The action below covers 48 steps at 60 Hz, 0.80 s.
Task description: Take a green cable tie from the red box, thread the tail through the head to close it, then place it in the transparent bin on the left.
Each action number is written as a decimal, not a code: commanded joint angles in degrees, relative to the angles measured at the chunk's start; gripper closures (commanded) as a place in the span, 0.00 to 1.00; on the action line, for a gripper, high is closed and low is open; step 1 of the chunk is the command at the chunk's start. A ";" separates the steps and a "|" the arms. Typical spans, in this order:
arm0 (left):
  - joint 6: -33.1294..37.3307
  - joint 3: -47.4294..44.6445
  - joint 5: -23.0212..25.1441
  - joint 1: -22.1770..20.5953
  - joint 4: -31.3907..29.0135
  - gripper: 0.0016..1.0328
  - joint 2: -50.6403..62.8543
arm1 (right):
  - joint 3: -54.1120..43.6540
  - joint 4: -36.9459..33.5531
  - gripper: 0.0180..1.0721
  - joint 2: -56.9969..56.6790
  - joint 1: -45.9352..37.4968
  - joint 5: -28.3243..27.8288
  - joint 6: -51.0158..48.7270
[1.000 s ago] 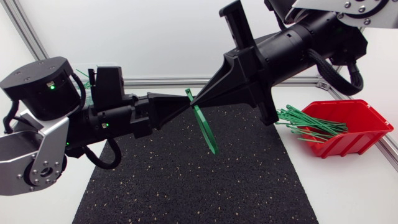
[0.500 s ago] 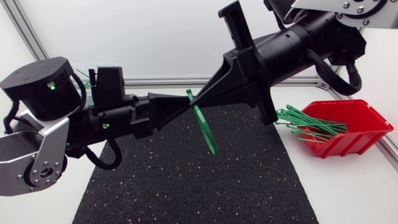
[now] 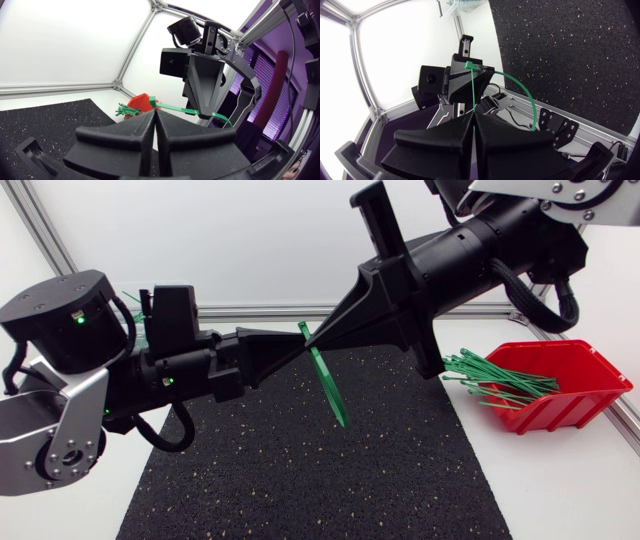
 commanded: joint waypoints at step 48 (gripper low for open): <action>0.68 -1.21 0.30 -0.57 0.59 0.97 0.48 | -1.16 1.26 0.95 -0.56 0.58 0.88 2.19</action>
